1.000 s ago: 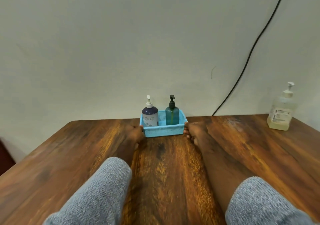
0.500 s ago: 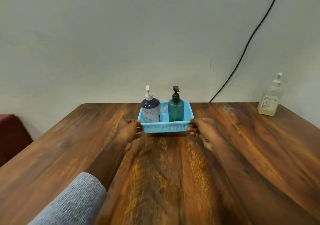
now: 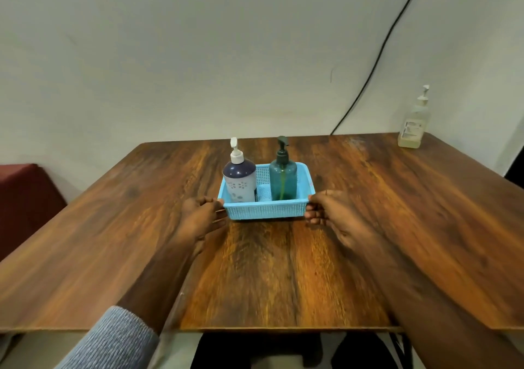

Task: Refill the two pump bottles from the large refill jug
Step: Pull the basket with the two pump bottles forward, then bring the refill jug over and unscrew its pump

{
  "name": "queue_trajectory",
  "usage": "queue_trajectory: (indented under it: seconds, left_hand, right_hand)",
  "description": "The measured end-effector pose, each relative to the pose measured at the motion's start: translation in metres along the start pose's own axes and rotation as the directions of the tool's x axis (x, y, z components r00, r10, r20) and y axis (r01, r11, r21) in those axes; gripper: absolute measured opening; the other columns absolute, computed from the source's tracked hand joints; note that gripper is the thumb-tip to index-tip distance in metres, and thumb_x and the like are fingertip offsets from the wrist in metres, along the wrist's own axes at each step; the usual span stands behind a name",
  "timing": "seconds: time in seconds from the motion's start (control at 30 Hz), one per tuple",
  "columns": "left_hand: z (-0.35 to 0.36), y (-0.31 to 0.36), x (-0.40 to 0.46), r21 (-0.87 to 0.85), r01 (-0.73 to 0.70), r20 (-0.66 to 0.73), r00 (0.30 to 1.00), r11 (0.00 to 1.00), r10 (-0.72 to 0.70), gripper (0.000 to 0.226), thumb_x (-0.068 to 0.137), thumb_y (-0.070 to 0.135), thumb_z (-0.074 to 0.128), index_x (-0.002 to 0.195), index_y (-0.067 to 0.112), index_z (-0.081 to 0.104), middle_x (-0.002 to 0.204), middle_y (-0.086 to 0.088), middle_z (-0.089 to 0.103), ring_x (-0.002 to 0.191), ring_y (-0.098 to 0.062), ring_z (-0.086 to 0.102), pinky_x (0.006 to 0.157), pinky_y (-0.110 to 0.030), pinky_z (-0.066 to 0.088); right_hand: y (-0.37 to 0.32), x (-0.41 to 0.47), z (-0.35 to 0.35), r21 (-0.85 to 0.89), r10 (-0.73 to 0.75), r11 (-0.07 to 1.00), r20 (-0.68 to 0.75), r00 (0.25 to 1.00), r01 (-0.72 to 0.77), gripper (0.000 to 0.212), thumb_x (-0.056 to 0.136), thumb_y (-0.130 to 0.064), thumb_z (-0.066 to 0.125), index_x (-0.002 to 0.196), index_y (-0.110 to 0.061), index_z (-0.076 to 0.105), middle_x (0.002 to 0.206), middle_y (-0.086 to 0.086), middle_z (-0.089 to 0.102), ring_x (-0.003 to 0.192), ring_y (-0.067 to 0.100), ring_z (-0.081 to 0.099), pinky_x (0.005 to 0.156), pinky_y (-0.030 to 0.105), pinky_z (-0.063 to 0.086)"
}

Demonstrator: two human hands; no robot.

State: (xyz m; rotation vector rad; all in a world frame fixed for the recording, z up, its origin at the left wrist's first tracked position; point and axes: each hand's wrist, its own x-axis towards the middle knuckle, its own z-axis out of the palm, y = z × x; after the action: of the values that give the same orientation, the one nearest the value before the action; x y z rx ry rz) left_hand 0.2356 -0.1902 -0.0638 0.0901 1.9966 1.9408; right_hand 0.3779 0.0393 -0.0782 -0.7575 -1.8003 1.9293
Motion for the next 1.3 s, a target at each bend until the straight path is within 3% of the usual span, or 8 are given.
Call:
queue_trajectory:
  seconds: [0.33, 0.43, 0.5, 0.63, 0.83, 1.03, 1.13, 1.3]
  left_hand:
    - [-0.003, -0.01, -0.027, 0.049, -0.003, 0.018, 1.0, 0.999, 0.002, 0.009, 0.099, 0.012, 0.058, 0.095, 0.005, 0.062, 0.1, -0.018, 0.072, 0.094, -0.031, 0.073, 0.087, -0.05, 0.059]
    - [-0.005, -0.009, -0.03, 0.084, -0.033, 0.013, 0.999, 0.996, 0.032, 0.011, 0.097, 0.014, 0.061, 0.099, 0.004, 0.064, 0.095, -0.018, 0.072, 0.081, -0.027, 0.07, 0.075, -0.04, 0.058]
    - [-0.005, -0.011, -0.032, 0.231, -0.141, -0.086, 0.983, 0.963, 0.165, 0.009, 0.094, 0.016, 0.066, 0.096, 0.008, 0.064, 0.088, -0.013, 0.07, 0.075, -0.022, 0.068, 0.066, -0.038, 0.056]
    - [0.01, -0.006, -0.049, 0.372, -0.421, -0.223, 0.824, 0.827, 0.52, 0.012, 0.091, 0.018, 0.067, 0.086, 0.013, 0.058, 0.078, -0.005, 0.063, 0.073, -0.02, 0.061, 0.06, -0.037, 0.051]
    - [0.088, 0.026, -0.059, 0.373, -0.702, 0.038, 0.665, 0.607, 0.746, 0.016, 0.09, 0.021, 0.069, 0.078, 0.021, 0.058, 0.072, 0.005, 0.063, 0.068, -0.009, 0.062, 0.063, -0.027, 0.052]
    - [0.192, 0.053, -0.044, 0.294, -0.752, 0.303, 0.659, 0.59, 0.689, 0.015, 0.087, 0.029, 0.069, 0.078, 0.025, 0.058, 0.072, 0.008, 0.061, 0.069, -0.004, 0.059, 0.064, -0.022, 0.048]
    - [0.234, 0.062, -0.033, 0.361, -0.788, 0.333, 0.608, 0.498, 0.721, 0.019, 0.082, 0.032, 0.069, 0.071, 0.025, 0.056, 0.067, 0.008, 0.061, 0.066, -0.005, 0.058, 0.062, -0.027, 0.048]
    - [0.292, 0.073, -0.012, 0.292, -0.775, 0.381, 0.632, 0.56, 0.675, 0.015, 0.081, 0.019, 0.069, 0.07, 0.023, 0.059, 0.066, 0.008, 0.06, 0.064, -0.006, 0.057, 0.058, -0.021, 0.04]
  right_hand:
    - [0.019, -0.027, -0.007, -0.025, 0.02, 0.999, -0.013, 1.0, -0.02, 0.012, 0.099, -0.013, 0.057, 0.095, -0.003, 0.063, 0.077, 0.012, 0.07, 0.062, 0.018, 0.066, 0.058, 0.03, 0.052]
    - [0.016, -0.027, -0.01, -0.046, 0.01, 0.999, -0.002, 1.0, -0.01, 0.012, 0.099, -0.014, 0.059, 0.094, -0.004, 0.064, 0.076, 0.011, 0.07, 0.061, 0.018, 0.065, 0.058, 0.03, 0.052]
    - [0.015, -0.027, -0.012, -0.082, 0.006, 0.997, 0.006, 1.0, -0.005, 0.013, 0.098, -0.016, 0.061, 0.095, -0.004, 0.065, 0.078, 0.012, 0.07, 0.062, 0.018, 0.065, 0.056, 0.03, 0.052]
    - [0.013, -0.019, -0.024, -0.134, -0.012, 0.991, -0.065, 0.998, 0.003, 0.019, 0.096, -0.026, 0.066, 0.089, -0.008, 0.065, 0.073, 0.011, 0.069, 0.06, 0.02, 0.063, 0.052, 0.031, 0.05]
    - [-0.01, 0.0, -0.052, -0.207, -0.163, 0.971, -0.229, 0.96, 0.116, 0.014, 0.093, -0.027, 0.069, 0.086, -0.015, 0.066, 0.076, 0.006, 0.073, 0.063, 0.016, 0.068, 0.06, 0.033, 0.054]
    - [-0.048, 0.011, -0.105, -0.415, -0.37, 0.883, -0.33, 0.869, 0.218, 0.011, 0.092, -0.026, 0.069, 0.086, -0.017, 0.065, 0.075, 0.0, 0.071, 0.064, 0.019, 0.071, 0.056, 0.028, 0.053]
    - [-0.062, 0.021, -0.14, -0.473, -0.414, 0.855, -0.369, 0.832, 0.216, 0.012, 0.09, -0.028, 0.069, 0.085, -0.019, 0.064, 0.074, -0.001, 0.07, 0.068, 0.019, 0.069, 0.065, 0.03, 0.054]
    - [-0.073, 0.047, -0.194, -0.518, -0.436, 0.833, -0.403, 0.805, 0.192, 0.011, 0.087, -0.03, 0.071, 0.085, -0.021, 0.065, 0.082, -0.001, 0.071, 0.077, 0.02, 0.069, 0.075, 0.036, 0.057]
